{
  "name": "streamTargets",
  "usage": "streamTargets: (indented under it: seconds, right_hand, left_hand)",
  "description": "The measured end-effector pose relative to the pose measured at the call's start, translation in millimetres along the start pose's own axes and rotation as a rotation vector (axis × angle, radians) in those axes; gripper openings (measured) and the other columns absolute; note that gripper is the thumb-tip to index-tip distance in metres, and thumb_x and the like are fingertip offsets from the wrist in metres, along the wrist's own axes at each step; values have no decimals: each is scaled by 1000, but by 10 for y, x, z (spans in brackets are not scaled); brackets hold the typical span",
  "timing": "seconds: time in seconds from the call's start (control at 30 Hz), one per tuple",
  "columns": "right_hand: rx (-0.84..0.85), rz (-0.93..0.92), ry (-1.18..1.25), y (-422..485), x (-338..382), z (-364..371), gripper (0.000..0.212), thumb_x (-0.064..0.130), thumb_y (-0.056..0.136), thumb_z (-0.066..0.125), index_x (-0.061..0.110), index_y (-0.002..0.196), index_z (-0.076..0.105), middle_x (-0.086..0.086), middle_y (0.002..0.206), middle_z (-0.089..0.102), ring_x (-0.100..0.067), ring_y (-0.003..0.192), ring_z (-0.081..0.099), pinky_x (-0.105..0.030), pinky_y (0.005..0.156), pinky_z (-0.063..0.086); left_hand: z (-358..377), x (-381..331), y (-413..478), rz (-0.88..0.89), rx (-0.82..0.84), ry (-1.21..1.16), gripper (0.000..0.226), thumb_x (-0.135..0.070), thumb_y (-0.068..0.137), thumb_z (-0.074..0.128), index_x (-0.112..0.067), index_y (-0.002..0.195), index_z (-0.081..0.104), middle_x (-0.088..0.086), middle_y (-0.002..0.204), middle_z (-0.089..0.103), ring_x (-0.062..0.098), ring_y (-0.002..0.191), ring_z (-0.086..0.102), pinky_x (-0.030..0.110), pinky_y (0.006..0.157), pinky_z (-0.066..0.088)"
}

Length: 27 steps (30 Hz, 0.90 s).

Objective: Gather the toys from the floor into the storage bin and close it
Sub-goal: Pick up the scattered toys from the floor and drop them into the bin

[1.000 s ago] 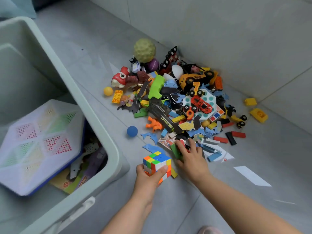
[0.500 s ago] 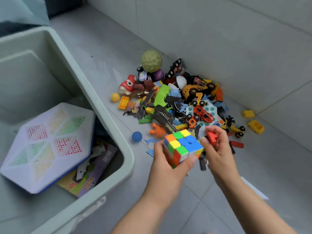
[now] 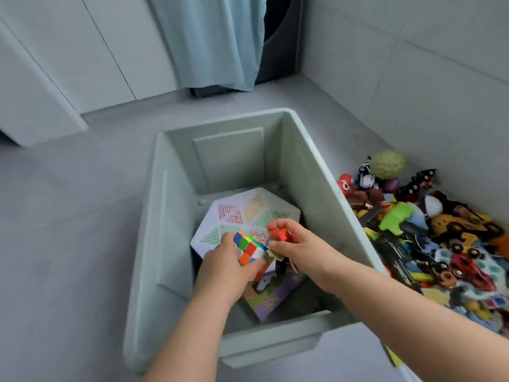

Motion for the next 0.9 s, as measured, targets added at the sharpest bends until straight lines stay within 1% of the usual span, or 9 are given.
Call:
streamTargets:
  seconds: [0.07,0.17,0.3,0.4,0.47,0.57,0.67,0.77,0.9]
  right_hand:
    - [-24,125,3,92,-232,94,21,13,89,58,30,100,57,-8,100,59,-22,79,45,-34,65,38]
    - [-2,227,61,89,-327,143,39,14,92,52,32,126,48,-5,129,51,-18,91,52,-32,72,41]
    - [-68,124,-29,-49,-92,-119,48,7,96,41,32,136,40,2,149,31,-17,132,35,-35,100,35]
    - [-102,2,17,-416,124,-476,40,0,95,39,22,126,51,3,133,53,-13,125,47,-29,99,41]
    - [-73,-32,171,-768,112,-759,33,-3,95,40,12,120,55,1,112,65,-16,107,60,-32,96,46]
    - [-160,16,253,-1318,-237,-1353,23,0,92,47,9,107,62,-4,93,68,-16,85,64,-32,88,50]
    - [-412,166,307,-1813,-981,-2029,17,2,89,53,11,100,63,-4,89,68,-12,76,62,-26,76,51]
    - [-663,335,281,-2172,-1838,-2585,19,-1,88,54,15,97,61,-8,99,62,-16,84,56,-27,74,47]
    - [-775,451,219,-2147,-2579,-2963,34,11,83,66,24,111,52,-5,118,54,-18,99,56,-32,82,49]
  left_hand:
    - [100,104,58,-16,42,17,62,-47,81,63,-17,129,38,3,115,61,27,108,56,34,85,47]
    - [174,66,53,6,60,-20,66,-40,88,58,-19,143,27,3,139,48,25,123,48,32,96,40]
    - [17,-374,-30,213,-100,-246,47,-27,91,56,-23,135,40,-1,135,50,18,125,47,28,97,38]
    - [31,-884,-319,441,-125,-504,31,-16,91,55,-31,116,48,-11,110,58,7,104,56,22,88,45]
    - [202,-1267,-632,583,0,-641,29,-17,89,52,-39,107,49,-14,98,59,5,95,58,16,81,47]
    - [758,-1670,-1116,666,288,-736,31,-19,86,49,-46,100,50,-13,94,59,9,94,60,16,79,47]
    - [1554,-1847,-1480,620,554,-709,31,-15,86,50,-43,98,51,-12,93,58,5,89,58,13,76,46]
    - [2491,-1783,-1654,412,830,-575,33,-6,89,52,-32,108,46,-6,102,55,4,81,53,13,74,46]
    - [3341,-1594,-1445,164,889,-499,41,-7,90,55,-23,124,38,4,114,53,8,86,53,13,69,40]
Point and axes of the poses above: each hand's wrist, its own y-axis towards the middle knuckle, its own z-axis out of the palm, x = y × z, the point moved 10 cm from there along y, towards the middle knuckle
